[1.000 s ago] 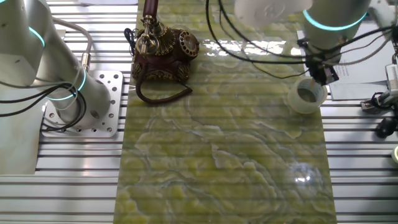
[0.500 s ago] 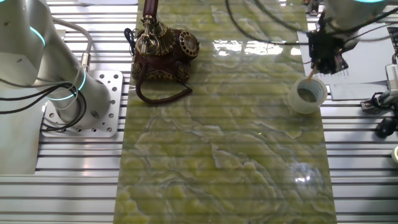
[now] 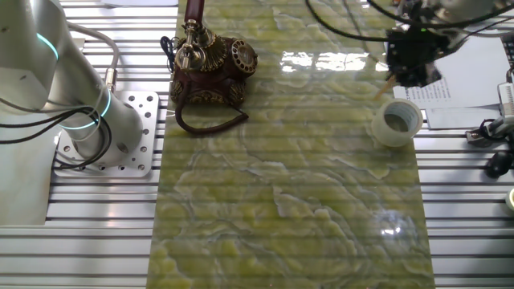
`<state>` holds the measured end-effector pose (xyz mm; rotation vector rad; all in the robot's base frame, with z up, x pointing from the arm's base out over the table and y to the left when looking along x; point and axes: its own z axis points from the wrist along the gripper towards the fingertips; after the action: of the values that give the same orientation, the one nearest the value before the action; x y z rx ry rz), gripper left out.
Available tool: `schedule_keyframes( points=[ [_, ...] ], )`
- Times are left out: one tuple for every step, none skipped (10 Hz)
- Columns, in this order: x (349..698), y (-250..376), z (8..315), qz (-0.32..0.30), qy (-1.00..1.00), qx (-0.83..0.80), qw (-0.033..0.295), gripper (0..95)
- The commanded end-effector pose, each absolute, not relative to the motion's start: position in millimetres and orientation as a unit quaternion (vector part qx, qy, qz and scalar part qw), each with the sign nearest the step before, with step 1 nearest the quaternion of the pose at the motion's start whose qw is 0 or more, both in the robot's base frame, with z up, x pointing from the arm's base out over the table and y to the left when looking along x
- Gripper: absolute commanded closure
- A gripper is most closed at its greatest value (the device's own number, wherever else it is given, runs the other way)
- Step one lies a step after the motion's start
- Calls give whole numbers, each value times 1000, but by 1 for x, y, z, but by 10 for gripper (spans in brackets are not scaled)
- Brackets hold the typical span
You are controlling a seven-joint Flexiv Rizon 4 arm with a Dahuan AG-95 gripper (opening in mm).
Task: Dial a number on an old rotary phone
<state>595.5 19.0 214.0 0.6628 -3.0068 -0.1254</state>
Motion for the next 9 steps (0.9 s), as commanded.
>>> schedule_keyframes(
  points=[
    [577, 26, 222, -52, -975, 206, 61, 950],
    [575, 32, 221, -55, -976, 200, 70, 950],
    [572, 39, 218, -59, -976, 194, 75, 950],
    [568, 46, 214, -66, -977, 187, 79, 950],
    [563, 53, 210, -76, -977, 178, 89, 950],
    [556, 58, 204, -83, -976, 173, 100, 950],
    [548, 63, 200, -89, -976, 167, 111, 950],
    [537, 70, 196, -93, -974, 162, 131, 950],
    [529, 75, 195, -95, -972, 162, 144, 950]
  ],
)
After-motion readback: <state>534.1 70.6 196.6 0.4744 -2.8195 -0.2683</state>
